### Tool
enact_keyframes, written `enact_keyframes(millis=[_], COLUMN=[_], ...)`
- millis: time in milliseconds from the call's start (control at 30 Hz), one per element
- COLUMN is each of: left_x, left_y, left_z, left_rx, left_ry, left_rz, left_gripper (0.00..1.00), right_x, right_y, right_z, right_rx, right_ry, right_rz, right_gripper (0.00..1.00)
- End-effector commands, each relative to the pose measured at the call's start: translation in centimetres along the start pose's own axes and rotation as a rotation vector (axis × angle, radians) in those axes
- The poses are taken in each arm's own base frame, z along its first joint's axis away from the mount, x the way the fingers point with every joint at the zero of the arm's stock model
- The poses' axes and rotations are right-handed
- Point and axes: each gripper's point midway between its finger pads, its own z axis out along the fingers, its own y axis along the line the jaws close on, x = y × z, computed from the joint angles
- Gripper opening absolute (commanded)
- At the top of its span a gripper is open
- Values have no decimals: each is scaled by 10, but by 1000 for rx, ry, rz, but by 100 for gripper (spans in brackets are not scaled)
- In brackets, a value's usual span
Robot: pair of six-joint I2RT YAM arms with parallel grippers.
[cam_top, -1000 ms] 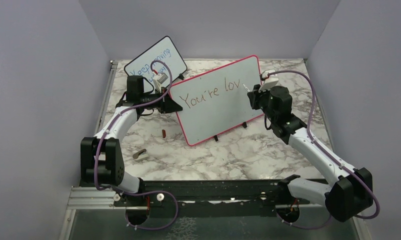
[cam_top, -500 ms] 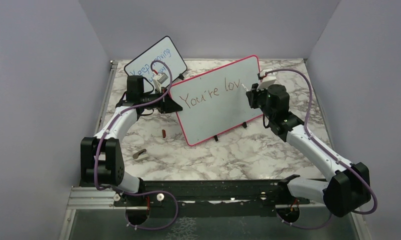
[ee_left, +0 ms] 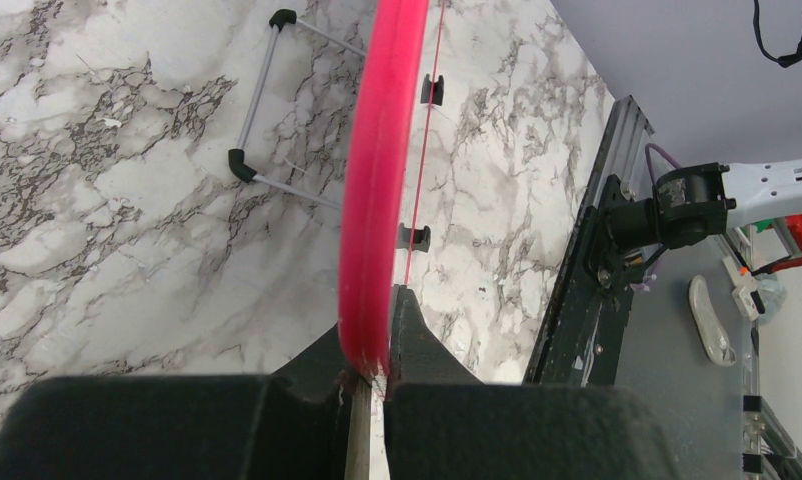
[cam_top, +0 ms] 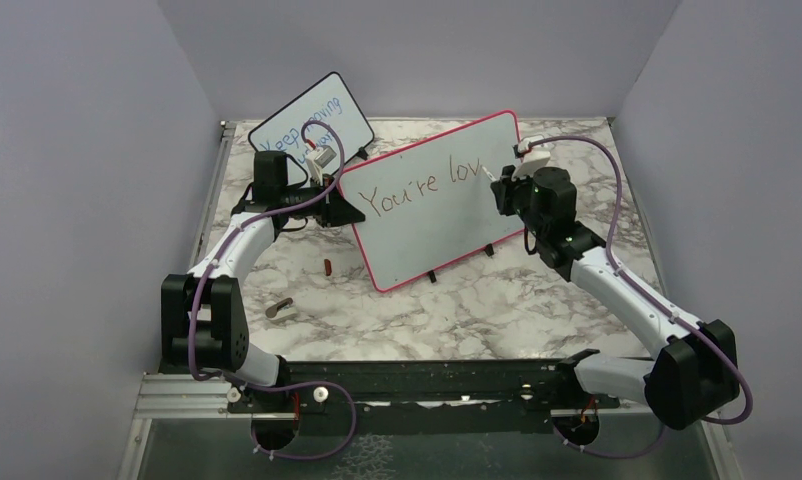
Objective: Write a sentence on the whiteboard
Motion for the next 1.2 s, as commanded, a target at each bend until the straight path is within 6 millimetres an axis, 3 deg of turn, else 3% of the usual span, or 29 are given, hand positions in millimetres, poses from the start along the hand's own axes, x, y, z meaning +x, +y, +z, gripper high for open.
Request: enact_keyframes(millis=[0,633,1167], left_x=[19,19,19], left_y=[16,15,16], left_z=[-4,-4,-4], left_rx=[-91,-88,-90], left_ry=[50,51,52], left_rz=[-55,-56,-59], left_gripper=[0,0,0], right_x=[-19,-17,-25], right_y=[-7,-22,-5], right_z=[1,4,-1], right_rx=[29,117,21], right_ry=[-50,-46,-61], right_rz=[1,-5,4], right_gripper=[1,1,1])
